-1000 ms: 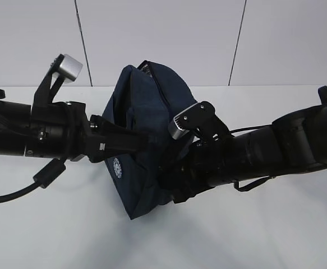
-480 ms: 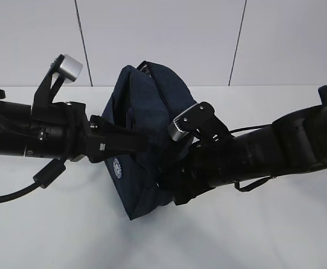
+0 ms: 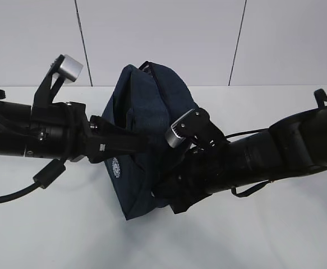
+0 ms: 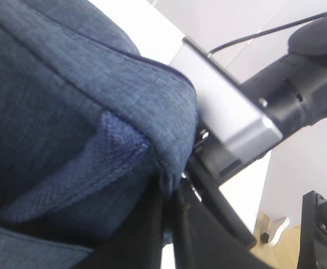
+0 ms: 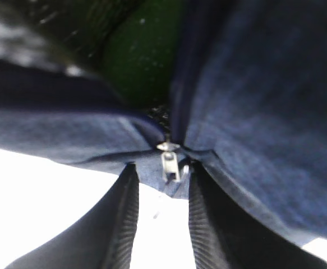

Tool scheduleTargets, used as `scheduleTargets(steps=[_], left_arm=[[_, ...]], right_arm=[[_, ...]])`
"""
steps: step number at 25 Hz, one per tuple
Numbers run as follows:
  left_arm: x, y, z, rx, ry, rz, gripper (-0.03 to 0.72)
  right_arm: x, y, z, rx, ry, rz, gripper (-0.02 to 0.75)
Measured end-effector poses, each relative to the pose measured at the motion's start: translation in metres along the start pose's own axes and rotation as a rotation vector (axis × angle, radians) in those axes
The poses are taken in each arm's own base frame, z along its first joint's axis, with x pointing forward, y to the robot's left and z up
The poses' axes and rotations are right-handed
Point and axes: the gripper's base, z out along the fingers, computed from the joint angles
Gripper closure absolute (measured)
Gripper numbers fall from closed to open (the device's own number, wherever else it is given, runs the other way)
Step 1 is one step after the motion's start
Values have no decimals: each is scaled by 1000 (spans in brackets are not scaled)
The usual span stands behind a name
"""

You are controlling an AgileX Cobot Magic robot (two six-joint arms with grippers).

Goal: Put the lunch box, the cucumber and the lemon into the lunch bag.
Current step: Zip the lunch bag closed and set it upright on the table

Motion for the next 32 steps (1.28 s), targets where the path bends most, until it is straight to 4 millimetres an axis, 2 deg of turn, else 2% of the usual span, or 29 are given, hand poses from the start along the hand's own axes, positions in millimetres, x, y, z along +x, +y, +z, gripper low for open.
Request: scheduleTargets(steps=[5, 20, 27, 32], left_arm=[[0, 0, 0, 0, 1, 1, 693], [0, 0, 0, 0, 1, 1, 693], [0, 0, 0, 0, 1, 1, 693], [0, 0, 0, 0, 1, 1, 693]], right_arm=[[6, 0, 6, -28, 15, 10, 498], [6, 1, 6, -39, 17, 0, 498], [6, 0, 6, -24, 12, 16, 606], [6, -1, 6, -21, 12, 19, 627]])
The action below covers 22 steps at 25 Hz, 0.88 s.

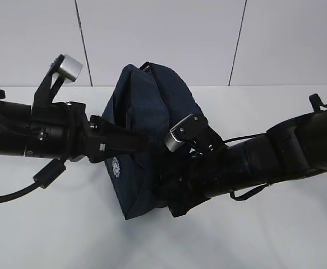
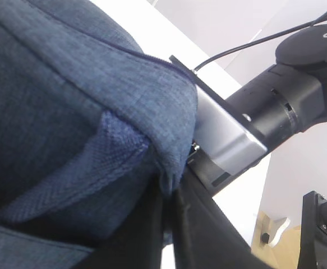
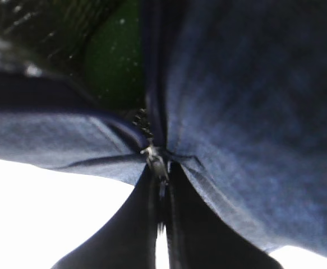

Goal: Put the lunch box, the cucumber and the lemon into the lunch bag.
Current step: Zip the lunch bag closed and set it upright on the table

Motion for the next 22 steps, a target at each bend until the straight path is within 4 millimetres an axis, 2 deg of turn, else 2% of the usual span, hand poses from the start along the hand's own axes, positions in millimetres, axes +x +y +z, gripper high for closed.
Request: scheduleTargets(steps=[2, 5, 7, 15, 22], left_arm=[[0, 0, 0, 0, 0, 0, 693], [0, 0, 0, 0, 0, 0, 693], [0, 0, 0, 0, 0, 0, 693], [0, 0, 0, -2, 0, 0, 693], [-1, 0, 0, -1, -3, 1, 693]], right_arm=[[0, 0, 0, 0, 0, 0, 634], [0, -1, 0, 13, 4, 2, 713], [0, -2, 0, 18, 4, 6, 729], [1, -2, 0, 22, 11, -1, 730], [-5, 1, -11, 45, 35, -69, 730]])
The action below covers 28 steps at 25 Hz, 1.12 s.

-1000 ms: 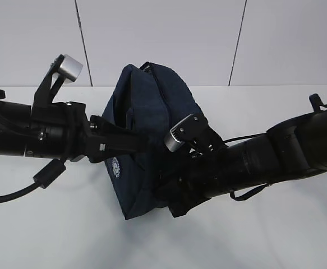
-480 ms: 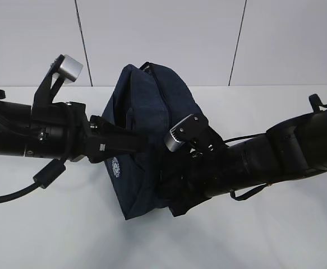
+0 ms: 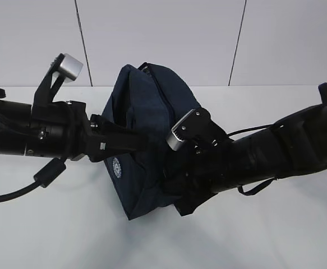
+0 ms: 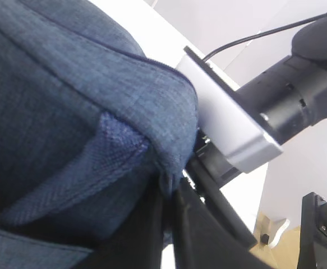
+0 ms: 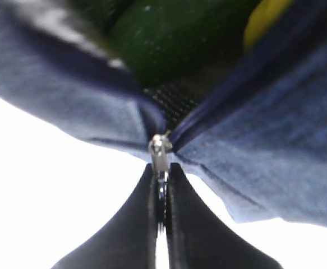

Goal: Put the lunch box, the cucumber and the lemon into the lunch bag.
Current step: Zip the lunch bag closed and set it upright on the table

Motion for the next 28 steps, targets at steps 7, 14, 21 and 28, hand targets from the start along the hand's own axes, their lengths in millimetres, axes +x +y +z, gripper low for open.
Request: scheduleTargets(steps=[7, 14, 21, 28], left_arm=[[0, 0, 0, 0, 0, 0, 693], [0, 0, 0, 2, 0, 0, 693], [0, 0, 0, 2, 1, 1, 693], [0, 0, 0, 2, 1, 1, 693]], right_arm=[[-1, 5, -10, -15, 57, -26, 730], [0, 7, -16, -17, 103, -38, 730], [2, 8, -19, -21, 143, -39, 730], [-5, 12, -33, 2, 151, -81, 730]])
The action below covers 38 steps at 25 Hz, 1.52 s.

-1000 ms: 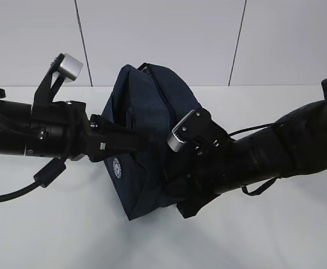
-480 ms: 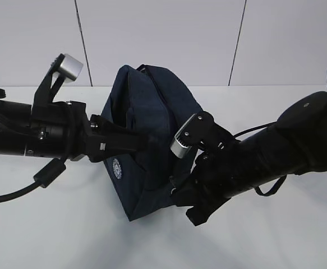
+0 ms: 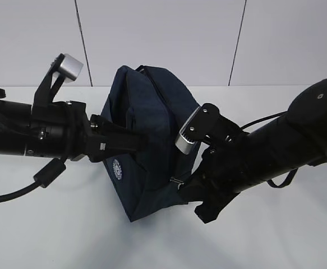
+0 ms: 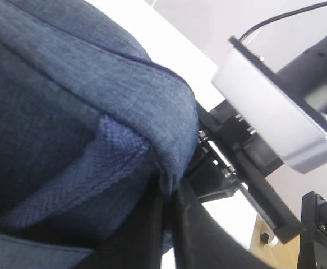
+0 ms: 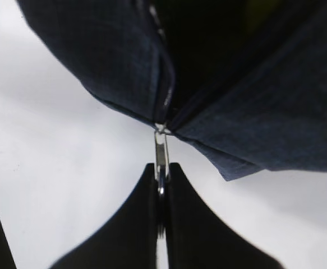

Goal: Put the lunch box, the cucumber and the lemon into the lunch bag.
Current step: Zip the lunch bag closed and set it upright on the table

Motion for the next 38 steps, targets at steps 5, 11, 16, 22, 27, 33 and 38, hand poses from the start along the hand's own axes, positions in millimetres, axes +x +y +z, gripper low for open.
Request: scheduleTargets(steps=[5, 11, 16, 22, 27, 33, 38], left_arm=[[0, 0, 0, 0, 0, 0, 693], [0, 0, 0, -2, 0, 0, 693], [0, 0, 0, -2, 0, 0, 693], [0, 0, 0, -2, 0, 0, 693], [1, 2, 0, -22, 11, 8, 693], [1, 4, 0, -47, 17, 13, 693], [1, 5, 0, -55, 19, 14, 693]], right_arm=[[0, 1, -5, 11, 21, -4, 730], [1, 2, -7, 7, 38, 0, 730], [-1, 4, -16, 21, 52, -26, 730], [-1, 5, -19, 26, 57, -29, 730], [-1, 5, -20, 25, 58, -29, 730], [-4, 6, -26, 38, 49, -35, 730], [-5, 7, -29, 43, 42, -25, 730]])
